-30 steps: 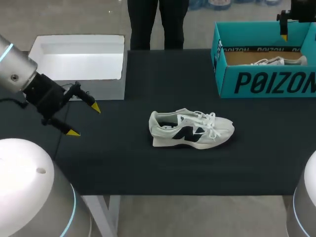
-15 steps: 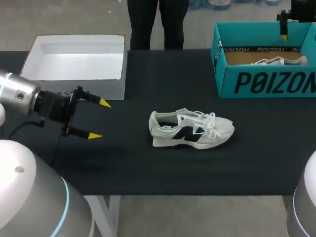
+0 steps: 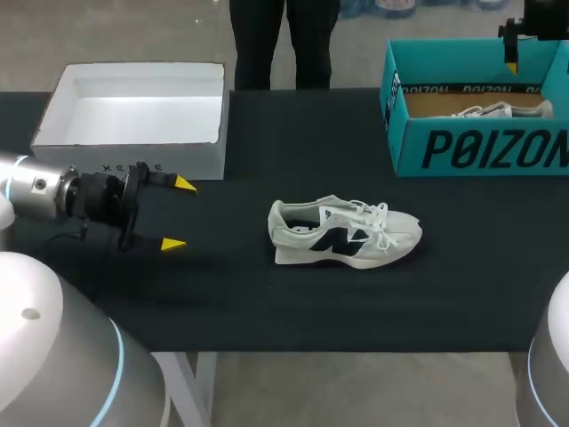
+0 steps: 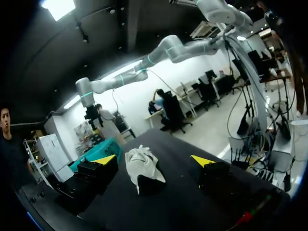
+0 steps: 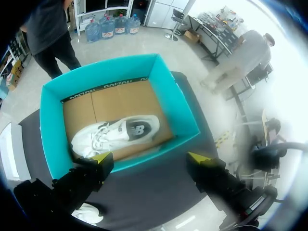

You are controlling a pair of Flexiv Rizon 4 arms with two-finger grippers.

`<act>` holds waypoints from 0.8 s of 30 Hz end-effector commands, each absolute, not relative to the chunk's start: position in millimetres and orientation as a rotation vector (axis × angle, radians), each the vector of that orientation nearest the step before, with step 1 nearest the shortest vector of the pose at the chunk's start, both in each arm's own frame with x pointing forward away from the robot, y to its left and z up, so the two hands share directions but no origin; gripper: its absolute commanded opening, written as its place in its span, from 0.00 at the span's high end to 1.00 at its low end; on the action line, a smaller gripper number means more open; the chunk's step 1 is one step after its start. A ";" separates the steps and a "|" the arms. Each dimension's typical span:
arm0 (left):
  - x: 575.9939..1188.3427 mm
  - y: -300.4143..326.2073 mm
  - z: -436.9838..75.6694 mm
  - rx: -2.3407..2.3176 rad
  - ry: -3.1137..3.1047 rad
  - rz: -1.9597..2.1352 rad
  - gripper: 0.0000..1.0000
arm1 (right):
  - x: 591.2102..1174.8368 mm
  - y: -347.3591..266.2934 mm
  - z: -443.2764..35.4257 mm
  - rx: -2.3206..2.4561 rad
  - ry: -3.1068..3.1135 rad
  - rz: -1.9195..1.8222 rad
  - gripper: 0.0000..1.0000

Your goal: Take the shoe out of the shoebox, open the shoe tongue, remove and reinsert the insole, then place the shoe into the shoebox

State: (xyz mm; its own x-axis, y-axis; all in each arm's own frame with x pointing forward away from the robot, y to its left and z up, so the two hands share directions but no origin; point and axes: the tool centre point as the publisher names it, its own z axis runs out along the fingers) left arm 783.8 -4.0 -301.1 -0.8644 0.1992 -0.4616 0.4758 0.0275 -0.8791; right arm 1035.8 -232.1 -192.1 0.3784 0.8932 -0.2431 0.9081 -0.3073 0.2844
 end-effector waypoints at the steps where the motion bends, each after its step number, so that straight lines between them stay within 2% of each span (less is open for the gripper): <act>1: 789.1 -11.5 -319.5 0.631 2.130 -1.935 0.00 | 1035.3 -232.2 -192.1 2.272 1.565 -0.054 0.00; 15: 802.4 -55.1 -366.8 0.363 2.302 -1.908 0.00 | 1035.3 -232.2 -192.1 2.272 1.565 -0.054 0.00; 24: 825.4 -59.7 -398.2 0.254 2.361 -1.929 0.00 | 1035.3 -232.2 -192.1 2.272 1.565 -0.054 0.00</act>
State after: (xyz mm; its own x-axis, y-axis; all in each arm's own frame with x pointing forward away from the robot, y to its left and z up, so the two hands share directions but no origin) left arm 813.4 -55.4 -387.3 -0.9824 0.0612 -0.1765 0.1853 0.1986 -0.9624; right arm 1035.8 -232.1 -192.0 0.3784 0.8931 -0.2431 0.9081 -0.3073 0.2845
